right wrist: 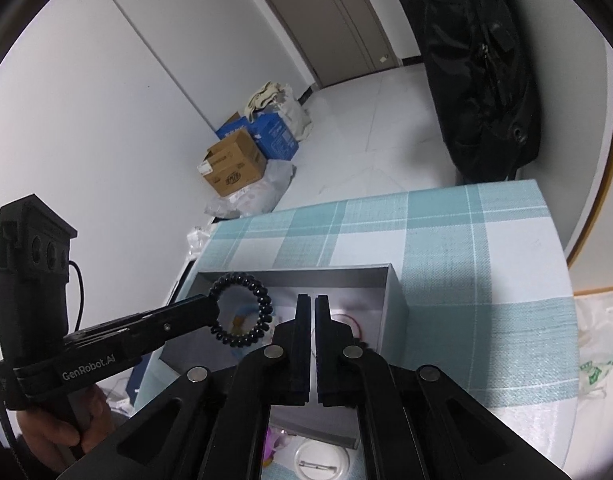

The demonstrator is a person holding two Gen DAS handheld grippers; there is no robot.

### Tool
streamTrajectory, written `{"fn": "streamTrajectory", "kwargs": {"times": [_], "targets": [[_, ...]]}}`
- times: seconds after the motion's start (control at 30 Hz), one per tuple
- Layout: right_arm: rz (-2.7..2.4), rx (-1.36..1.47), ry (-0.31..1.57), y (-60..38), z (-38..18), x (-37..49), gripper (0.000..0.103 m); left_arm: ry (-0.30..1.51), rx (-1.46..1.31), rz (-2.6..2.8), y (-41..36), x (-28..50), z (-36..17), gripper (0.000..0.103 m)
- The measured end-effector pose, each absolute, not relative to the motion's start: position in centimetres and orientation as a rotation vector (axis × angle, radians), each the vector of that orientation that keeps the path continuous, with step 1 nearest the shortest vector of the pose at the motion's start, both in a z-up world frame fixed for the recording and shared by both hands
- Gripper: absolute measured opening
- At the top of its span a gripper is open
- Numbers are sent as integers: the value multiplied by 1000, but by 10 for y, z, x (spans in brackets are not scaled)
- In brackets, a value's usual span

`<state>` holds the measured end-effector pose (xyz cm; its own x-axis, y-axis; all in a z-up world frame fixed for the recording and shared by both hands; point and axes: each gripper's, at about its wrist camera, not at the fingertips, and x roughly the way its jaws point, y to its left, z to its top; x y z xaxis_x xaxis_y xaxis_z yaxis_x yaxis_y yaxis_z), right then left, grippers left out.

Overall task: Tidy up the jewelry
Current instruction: 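Carry both black bracelets over the box and open both tools inside, then withdraw both tools from the box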

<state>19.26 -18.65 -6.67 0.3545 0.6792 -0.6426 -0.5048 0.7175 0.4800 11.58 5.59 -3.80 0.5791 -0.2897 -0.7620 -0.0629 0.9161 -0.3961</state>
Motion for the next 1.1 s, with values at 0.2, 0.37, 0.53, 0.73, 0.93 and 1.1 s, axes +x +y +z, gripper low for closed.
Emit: {"fn": "streamTrajectory", "kwargs": {"times": [0.2, 0.37, 0.53, 0.73, 0.93, 1.1], "targets": [[767, 258, 899, -197, -64, 196, 5, 971, -417, -164, 52, 122, -39, 19], [767, 260, 885, -203, -61, 193, 10, 951, -395, -157, 50, 116, -35, 32], [756, 237, 862, -205, -58, 184, 32, 941, -398, -121, 51, 111, -32, 32], [771, 220, 838, -210, -53, 168, 50, 918, -373, -79, 51, 97, -28, 32], [798, 189, 813, -211, -44, 147, 61, 900, -318, -65, 46, 82, -23, 32], [811, 176, 790, -215, -38, 130, 70, 902, -310, -65, 48, 65, -23, 33]]}}
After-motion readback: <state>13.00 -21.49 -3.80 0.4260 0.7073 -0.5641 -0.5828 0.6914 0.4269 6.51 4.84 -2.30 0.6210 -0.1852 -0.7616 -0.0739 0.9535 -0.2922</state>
